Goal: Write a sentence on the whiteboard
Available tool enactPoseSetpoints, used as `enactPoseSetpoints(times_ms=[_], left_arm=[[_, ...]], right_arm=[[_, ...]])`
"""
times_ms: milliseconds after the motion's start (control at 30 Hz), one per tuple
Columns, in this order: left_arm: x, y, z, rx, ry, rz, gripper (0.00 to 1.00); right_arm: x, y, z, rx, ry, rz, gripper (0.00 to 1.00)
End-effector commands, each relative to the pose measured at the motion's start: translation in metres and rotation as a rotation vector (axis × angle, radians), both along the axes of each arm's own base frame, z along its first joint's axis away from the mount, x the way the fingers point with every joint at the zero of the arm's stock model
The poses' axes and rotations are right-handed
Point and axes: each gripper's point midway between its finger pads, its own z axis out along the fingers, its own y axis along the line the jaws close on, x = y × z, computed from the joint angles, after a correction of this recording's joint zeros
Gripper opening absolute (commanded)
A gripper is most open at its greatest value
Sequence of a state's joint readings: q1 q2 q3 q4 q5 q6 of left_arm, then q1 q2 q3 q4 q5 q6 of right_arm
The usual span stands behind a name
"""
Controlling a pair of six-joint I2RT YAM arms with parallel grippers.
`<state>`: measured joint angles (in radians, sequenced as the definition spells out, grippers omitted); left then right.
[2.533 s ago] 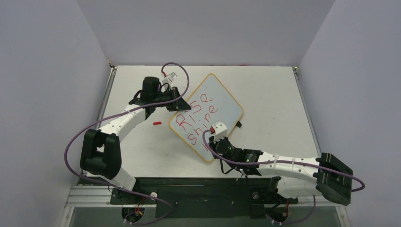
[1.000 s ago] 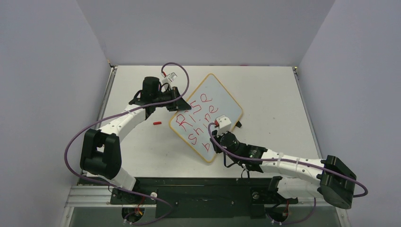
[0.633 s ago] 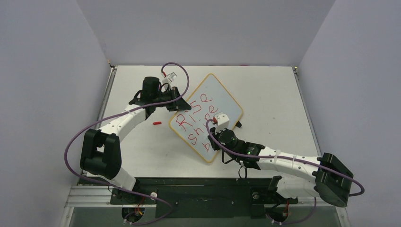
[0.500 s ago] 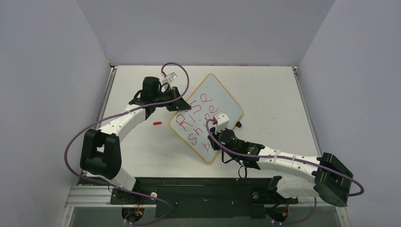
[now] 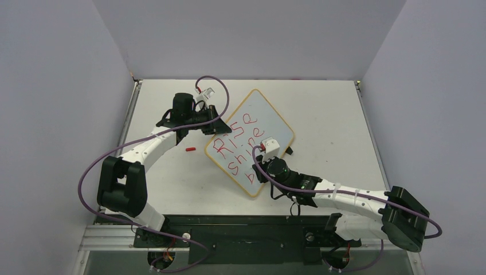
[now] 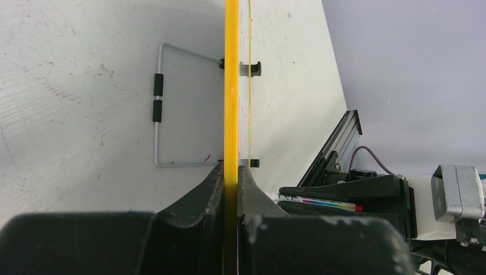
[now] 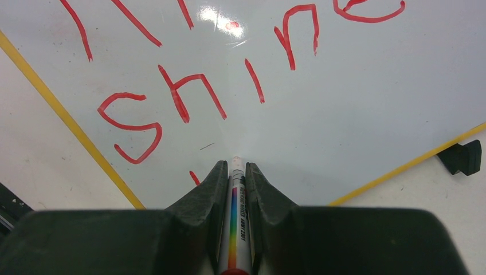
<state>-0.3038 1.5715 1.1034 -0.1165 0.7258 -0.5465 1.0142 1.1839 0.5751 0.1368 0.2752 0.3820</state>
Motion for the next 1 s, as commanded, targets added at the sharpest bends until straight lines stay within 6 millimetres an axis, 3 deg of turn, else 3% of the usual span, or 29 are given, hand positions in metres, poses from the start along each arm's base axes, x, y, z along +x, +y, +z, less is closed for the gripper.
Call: enactPoseSetpoints(times_ms=[0,600,967], left_arm=[[0.014,0.002,0.017,0.002,-0.117,0.019,0.0],[0.013,0.003,0.019,0.001,-0.121,0.021,0.0],[0.013,0.003,0.019,0.0,-0.12,0.02,0.0]], right_arm=[[-0.008,-0.008,-0.017,-0.004,0.041,-0.006,0.0],[-0.025,-0.022,-0.028,-0.009,0.073,-0.015,0.0],[-0.026,-0.02,-0.027,-0.014,0.072,-0.013,0.0]])
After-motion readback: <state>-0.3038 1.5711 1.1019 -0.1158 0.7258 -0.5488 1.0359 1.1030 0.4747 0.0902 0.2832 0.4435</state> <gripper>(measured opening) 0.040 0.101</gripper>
